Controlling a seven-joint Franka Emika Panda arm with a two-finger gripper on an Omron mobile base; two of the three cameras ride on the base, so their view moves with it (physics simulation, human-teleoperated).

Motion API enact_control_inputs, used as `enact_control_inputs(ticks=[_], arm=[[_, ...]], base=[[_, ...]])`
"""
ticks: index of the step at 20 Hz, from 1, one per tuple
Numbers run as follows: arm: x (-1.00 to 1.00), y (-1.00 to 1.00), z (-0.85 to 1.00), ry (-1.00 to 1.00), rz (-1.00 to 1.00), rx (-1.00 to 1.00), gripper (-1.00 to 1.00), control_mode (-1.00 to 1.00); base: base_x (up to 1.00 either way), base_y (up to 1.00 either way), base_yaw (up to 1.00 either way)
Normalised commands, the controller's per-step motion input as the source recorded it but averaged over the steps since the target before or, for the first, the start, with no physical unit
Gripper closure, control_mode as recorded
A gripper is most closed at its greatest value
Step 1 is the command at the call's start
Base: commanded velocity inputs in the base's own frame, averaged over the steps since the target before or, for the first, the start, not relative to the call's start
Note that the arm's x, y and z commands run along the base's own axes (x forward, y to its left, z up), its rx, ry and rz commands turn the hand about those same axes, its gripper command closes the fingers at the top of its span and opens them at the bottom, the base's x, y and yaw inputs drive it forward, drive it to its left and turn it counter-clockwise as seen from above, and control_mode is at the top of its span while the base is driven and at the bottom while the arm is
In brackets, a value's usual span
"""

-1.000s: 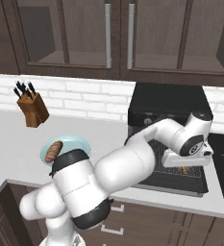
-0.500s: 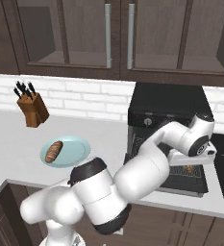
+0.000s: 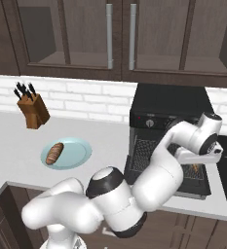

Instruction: Pick up the kebab skewer and baguette bread, and place them inside the toaster oven. Close the toaster oven door and start by setting the timer.

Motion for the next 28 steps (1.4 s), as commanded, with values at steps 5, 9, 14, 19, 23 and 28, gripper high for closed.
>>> enact_control_inputs(ticks=[5,9,14,19,23,28], arm=[[0.09,0.0,-0.21,0.0,0.0,0.0,1.0,-1.0],[0.07,0.0,-0.32,0.0,0.0,0.02,1.0,-1.0],[0.09,-0.09,-0.26,0.0,0.0,0.02,1.0,-1.0],[-0.12,-0.11,-0.43,0.0,0.0,0.0,1.0,-1.0],[-0.23,-0.01,-0.44,0.0,0.0,0.0,1.0,-1.0],[-0.22,0.0,-0.42,0.0,0.0,0.0,-1.0,-1.0]], base=[[0.0,0.0,0.0],[0.0,0.0,0.0],[0.0,0.0,0.0],[0.0,0.0,0.0],[0.0,0.0,0.0],[0.0,0.0,0.0]])
